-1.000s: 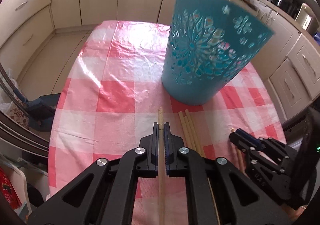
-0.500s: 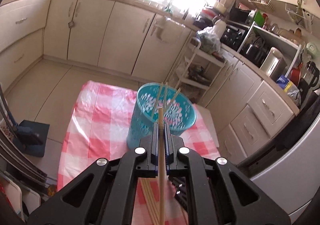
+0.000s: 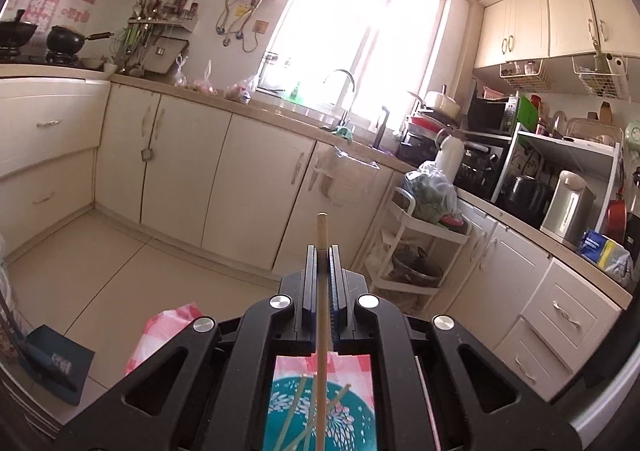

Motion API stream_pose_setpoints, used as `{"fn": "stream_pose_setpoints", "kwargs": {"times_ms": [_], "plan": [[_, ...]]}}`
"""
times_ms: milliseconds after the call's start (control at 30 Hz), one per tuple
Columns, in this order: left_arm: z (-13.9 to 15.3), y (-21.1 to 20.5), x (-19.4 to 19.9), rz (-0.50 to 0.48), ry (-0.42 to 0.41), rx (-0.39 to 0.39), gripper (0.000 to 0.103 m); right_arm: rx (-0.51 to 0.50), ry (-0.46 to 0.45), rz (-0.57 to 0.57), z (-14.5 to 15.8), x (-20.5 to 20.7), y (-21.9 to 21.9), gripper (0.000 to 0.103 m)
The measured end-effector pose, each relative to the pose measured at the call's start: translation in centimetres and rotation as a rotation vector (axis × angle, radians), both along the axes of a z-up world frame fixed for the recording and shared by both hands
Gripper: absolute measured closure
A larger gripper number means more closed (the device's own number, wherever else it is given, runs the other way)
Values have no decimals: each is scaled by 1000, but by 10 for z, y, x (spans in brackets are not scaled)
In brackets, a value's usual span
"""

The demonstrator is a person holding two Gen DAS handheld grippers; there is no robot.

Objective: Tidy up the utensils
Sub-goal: 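Lift the chopstick into the teal basket and open the left gripper, then lift the held chopstick into the teal basket and open the right gripper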

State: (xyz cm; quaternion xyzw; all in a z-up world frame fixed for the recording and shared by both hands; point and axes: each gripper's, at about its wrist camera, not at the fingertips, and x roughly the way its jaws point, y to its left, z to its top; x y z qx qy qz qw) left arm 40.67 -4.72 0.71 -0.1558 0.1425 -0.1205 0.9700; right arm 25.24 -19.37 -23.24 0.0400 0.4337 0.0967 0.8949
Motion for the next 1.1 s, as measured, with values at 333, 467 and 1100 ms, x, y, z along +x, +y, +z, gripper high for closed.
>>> {"fn": "stream_pose_setpoints", "kwargs": {"times_ms": [333,467,1100], "plan": [[-42,-15,28,1,57,41,98,3,1,7,0,1,0,76],[-56,-21,26,-19,101,88,98,3,0,7,0,1,1,76],[-69,60,-65,98,153,127,40,88,10,-7,-1,0,-9,76]]}}
